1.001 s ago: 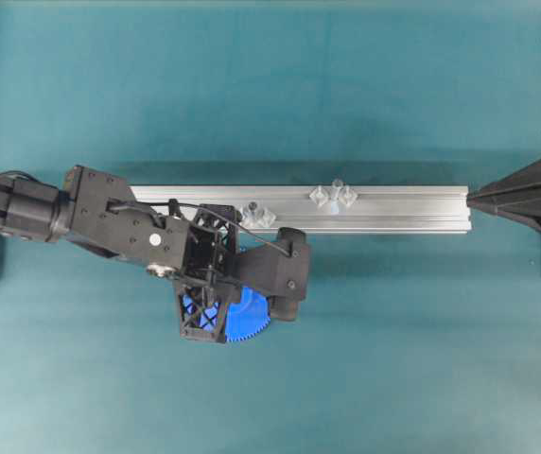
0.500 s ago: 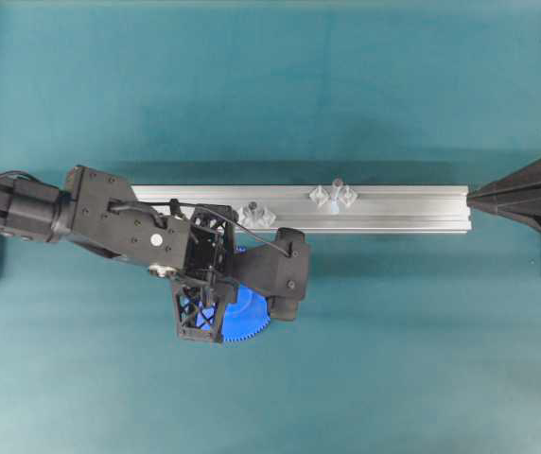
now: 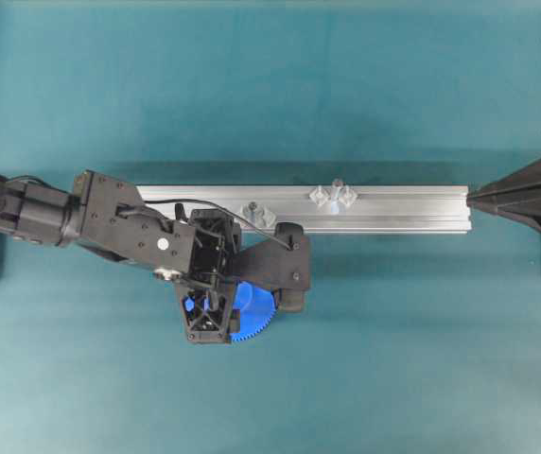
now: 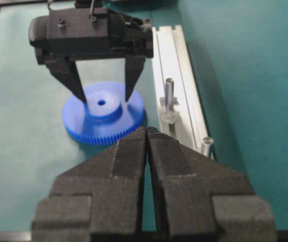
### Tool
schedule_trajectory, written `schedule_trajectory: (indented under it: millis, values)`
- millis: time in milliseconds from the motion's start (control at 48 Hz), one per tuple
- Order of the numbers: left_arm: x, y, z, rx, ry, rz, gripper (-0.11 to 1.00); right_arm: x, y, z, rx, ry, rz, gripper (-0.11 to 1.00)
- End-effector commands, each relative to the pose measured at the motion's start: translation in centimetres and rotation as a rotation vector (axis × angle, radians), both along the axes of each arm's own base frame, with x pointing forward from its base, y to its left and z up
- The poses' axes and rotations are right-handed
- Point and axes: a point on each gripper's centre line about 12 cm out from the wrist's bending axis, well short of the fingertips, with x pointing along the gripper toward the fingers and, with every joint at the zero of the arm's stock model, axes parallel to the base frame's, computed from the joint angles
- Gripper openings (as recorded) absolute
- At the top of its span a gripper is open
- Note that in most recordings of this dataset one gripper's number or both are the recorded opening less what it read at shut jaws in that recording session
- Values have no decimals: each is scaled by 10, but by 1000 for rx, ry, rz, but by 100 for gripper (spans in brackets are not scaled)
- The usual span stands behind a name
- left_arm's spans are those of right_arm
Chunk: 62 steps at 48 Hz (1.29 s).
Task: Find the location of the shaft and insert the large gear.
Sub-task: 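Close the left gripper on the blue gear hub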
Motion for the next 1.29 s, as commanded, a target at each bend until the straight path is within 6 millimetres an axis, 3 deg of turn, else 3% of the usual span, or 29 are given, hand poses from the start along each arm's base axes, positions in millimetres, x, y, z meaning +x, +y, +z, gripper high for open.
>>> schedule_trajectory:
  millis: [0,375,1272]
  values:
    - [7,-3,14,-5,-52,-5,94,2,0,5,10,-11,-4,6]
    - [12,-3,18,-15,-89,11,94,1,0,4,10,-9,-4,6]
    - [10,-4,5,-14,-57,19,94,1,-1,4,13,-10,-6,6]
